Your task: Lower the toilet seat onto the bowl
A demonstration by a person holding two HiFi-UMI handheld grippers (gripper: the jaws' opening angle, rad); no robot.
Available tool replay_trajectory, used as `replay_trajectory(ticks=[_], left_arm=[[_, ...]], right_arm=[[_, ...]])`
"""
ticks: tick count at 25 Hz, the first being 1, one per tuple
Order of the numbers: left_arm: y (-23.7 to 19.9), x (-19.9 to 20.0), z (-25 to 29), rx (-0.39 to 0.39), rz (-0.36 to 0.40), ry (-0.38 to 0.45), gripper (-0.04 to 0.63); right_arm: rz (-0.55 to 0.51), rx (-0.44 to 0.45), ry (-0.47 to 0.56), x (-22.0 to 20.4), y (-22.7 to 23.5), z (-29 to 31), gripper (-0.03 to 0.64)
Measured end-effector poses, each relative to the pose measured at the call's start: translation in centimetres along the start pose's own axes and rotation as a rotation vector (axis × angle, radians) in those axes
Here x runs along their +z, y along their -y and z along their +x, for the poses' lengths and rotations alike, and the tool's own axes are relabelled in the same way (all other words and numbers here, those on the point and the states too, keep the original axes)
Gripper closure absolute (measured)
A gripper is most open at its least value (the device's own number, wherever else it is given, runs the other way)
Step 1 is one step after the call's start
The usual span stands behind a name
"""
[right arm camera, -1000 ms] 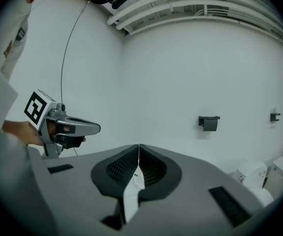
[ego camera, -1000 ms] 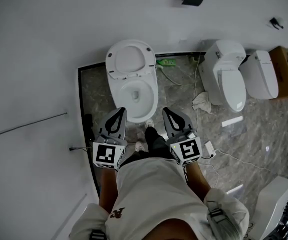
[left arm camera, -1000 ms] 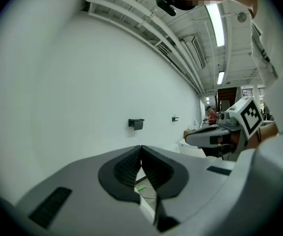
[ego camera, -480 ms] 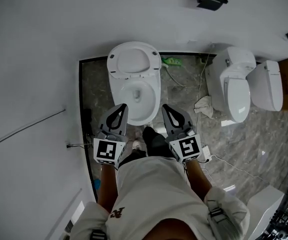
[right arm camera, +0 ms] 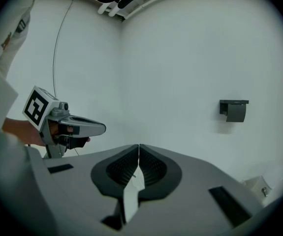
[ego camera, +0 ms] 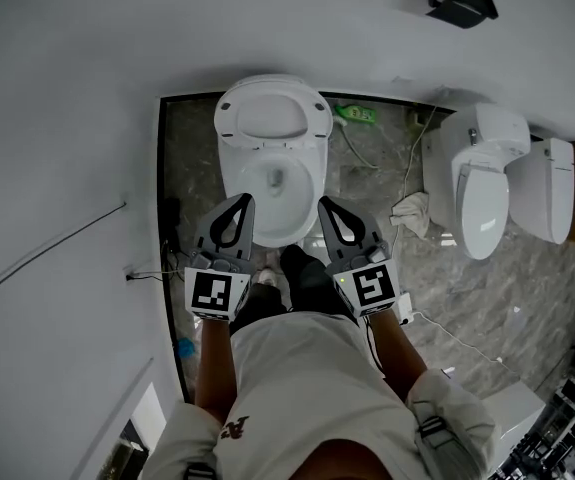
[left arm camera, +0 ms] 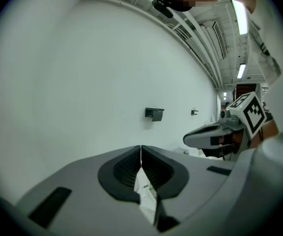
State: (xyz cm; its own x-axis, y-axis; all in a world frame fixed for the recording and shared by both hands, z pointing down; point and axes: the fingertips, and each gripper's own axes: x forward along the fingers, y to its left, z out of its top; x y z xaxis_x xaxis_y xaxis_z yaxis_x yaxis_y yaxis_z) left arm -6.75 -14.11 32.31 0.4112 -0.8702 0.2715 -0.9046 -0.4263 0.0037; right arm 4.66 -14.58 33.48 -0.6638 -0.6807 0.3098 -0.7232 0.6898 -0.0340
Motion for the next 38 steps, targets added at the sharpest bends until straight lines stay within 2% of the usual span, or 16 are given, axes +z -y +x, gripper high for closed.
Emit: replay_trajectory(ticks=[8, 15, 21, 26, 38], left_arm=[[-2.2, -1.1, 3.8, 0.057, -0.029, -0.009, 0.571], [-3.4, -1.6, 6.9, 0.089, -0.059, 0.0, 0.571], [-4.9, -3.1, 8.7, 0.114, -0.026, -0.014, 0.569], [-5.9, -4.6, 10.0, 0.102, -0.007, -0.036, 0.569], [-9.1, -8.4, 13.1, 0.051, -0.037, -0.072, 0.569]], right_arm=[[-0.044, 0.021, -0.01, -0.6, 3.8, 4.1, 0.594], [-0.032, 0.029, -0.023, -1.9, 6.6, 6.4, 0.594], [0.007, -0.005, -0.061, -4.4, 8.7, 8.7, 0.594], [-0.004, -0.02, -0.064, -5.7, 9.3, 10.3, 0.594], [-0.058, -0.069, -0.073, -7.2, 10.0, 15.3, 0.594]])
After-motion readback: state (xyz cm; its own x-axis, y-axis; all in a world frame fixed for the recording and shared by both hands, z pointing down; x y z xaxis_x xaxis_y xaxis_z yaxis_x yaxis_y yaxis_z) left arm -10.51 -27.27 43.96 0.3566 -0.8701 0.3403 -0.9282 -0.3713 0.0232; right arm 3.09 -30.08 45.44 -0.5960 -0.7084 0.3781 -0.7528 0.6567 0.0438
